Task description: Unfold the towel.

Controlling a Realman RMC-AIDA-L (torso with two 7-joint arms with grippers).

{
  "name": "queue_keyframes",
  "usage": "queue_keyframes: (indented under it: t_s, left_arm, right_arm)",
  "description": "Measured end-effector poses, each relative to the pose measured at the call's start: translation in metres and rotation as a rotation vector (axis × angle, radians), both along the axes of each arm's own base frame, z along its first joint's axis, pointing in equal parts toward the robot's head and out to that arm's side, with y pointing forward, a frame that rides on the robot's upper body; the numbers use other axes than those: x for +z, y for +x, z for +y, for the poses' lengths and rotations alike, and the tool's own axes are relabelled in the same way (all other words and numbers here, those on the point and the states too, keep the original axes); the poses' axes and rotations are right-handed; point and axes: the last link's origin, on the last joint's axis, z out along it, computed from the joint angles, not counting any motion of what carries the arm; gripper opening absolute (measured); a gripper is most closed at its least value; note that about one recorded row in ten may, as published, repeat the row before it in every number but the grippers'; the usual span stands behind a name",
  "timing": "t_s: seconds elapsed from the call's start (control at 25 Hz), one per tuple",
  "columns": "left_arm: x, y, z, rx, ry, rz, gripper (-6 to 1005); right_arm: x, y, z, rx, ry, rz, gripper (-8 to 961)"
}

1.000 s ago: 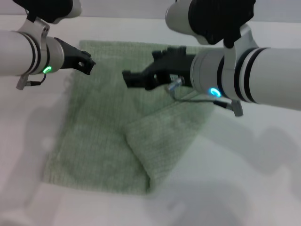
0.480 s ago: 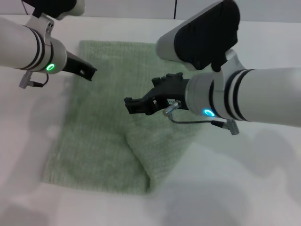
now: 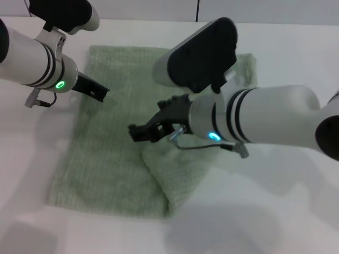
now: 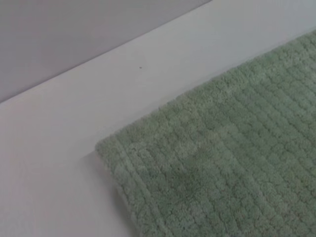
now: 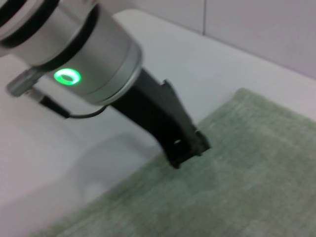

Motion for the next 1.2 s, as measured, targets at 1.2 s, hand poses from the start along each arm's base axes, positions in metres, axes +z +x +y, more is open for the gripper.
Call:
queue_keyframes:
  t_s: [1.2]
  left_arm:
    - [-0.002,0.000,0.000,-0.003,-0.005,0.005,-2]
  right_arm:
    - [-0.029,0.016,-0.003,-0.050,-0.103,-0.021,787]
